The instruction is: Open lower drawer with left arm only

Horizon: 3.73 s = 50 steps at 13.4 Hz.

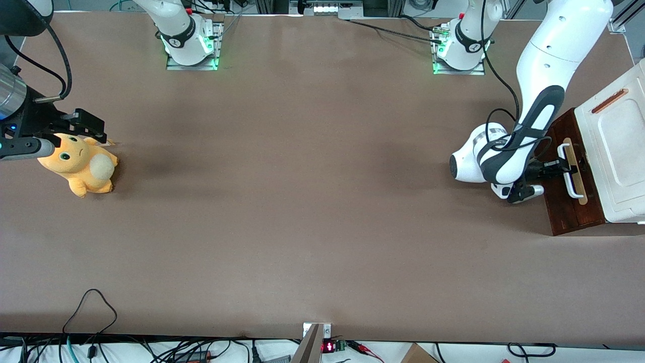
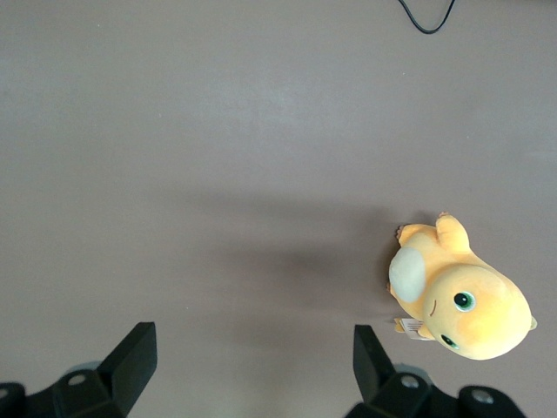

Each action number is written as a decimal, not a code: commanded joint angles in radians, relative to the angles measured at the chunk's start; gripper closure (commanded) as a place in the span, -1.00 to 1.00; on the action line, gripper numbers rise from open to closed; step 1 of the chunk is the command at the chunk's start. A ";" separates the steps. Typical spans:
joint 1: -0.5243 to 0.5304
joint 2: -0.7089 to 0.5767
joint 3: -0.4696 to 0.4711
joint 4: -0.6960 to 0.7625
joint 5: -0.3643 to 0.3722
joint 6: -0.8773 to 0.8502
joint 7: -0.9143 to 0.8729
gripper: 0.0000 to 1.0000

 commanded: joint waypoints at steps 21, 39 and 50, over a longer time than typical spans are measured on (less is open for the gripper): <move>-0.119 -0.009 -0.110 0.045 -0.067 0.001 0.087 -0.99; -0.114 -0.536 0.190 0.395 -1.406 0.233 0.971 -1.00; -0.116 -0.565 0.248 0.429 -1.526 0.227 1.124 -1.00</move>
